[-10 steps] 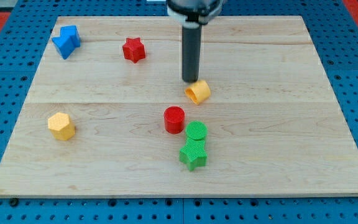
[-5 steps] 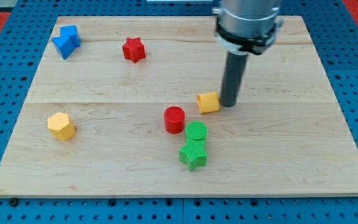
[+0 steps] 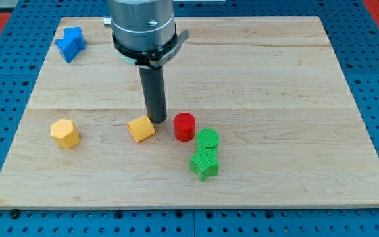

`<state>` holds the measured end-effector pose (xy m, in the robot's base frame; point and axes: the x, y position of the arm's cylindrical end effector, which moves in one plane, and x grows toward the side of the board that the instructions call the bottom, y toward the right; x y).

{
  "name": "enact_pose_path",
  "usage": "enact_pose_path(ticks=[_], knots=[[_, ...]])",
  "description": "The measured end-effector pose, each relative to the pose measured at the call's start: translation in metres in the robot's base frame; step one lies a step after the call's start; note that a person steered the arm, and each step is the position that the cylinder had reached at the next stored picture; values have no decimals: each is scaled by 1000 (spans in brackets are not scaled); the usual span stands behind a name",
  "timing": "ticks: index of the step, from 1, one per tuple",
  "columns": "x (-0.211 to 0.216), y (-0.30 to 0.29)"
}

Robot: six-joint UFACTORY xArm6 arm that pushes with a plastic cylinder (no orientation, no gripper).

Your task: Push the yellow heart towards the bottom left end

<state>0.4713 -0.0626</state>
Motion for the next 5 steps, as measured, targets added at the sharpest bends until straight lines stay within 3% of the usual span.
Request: enact_pose_path(ticks=[2, 3, 5], knots=[[5, -78], [30, -70], [67, 18]])
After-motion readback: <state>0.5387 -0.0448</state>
